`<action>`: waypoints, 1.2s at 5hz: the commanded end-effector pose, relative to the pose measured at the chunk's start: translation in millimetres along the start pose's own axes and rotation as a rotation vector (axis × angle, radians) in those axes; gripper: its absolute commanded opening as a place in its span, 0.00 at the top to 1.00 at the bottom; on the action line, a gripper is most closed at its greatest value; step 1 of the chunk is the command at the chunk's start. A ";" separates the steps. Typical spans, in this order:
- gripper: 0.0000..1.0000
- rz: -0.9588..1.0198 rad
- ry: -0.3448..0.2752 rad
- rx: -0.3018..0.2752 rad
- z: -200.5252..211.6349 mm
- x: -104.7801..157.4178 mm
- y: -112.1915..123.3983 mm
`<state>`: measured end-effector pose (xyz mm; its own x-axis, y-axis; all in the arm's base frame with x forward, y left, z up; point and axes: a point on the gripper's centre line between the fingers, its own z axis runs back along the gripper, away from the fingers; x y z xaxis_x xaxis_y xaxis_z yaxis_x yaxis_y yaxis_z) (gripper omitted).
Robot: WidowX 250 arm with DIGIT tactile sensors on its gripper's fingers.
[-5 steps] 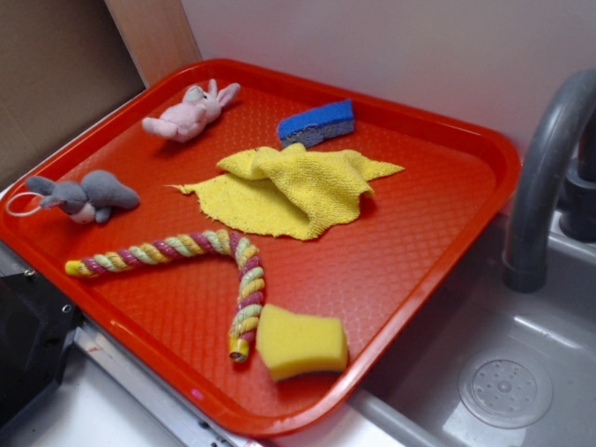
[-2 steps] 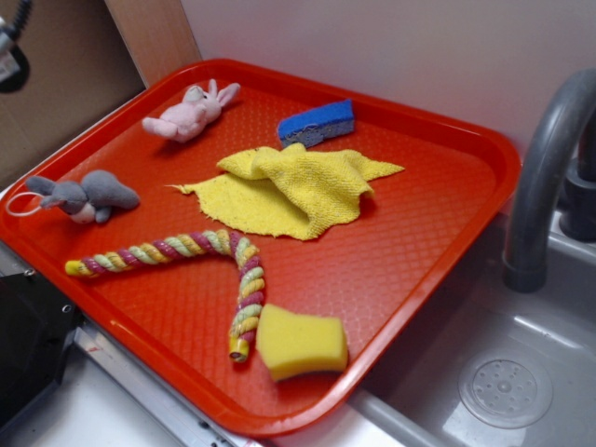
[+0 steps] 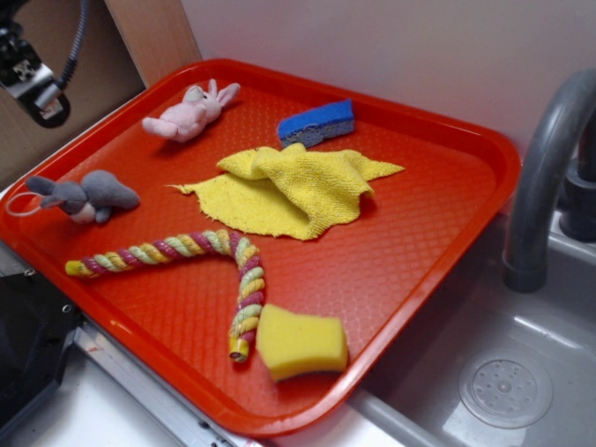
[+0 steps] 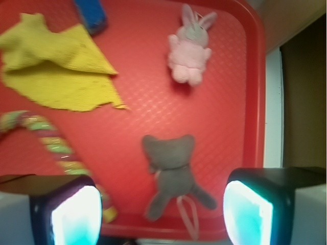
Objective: Grab the gray animal.
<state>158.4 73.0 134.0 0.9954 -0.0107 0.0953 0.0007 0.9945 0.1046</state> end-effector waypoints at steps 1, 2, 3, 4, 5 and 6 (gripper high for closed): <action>0.00 -0.070 0.105 0.031 -50.4 -2.1 -0.9; 0.00 -0.108 0.197 0.009 -87.1 -14.2 -6.3; 0.00 -0.102 0.273 0.023 -114.0 -19.8 -1.1; 0.00 -0.085 0.311 0.058 -125.1 -21.9 4.9; 0.79 -0.080 0.334 0.071 -130.0 -26.3 7.8; 1.00 -0.065 0.315 0.065 -121.3 -27.1 12.2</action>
<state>148.8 93.9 14.9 0.9692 -0.0719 -0.2356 0.1103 0.9819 0.1541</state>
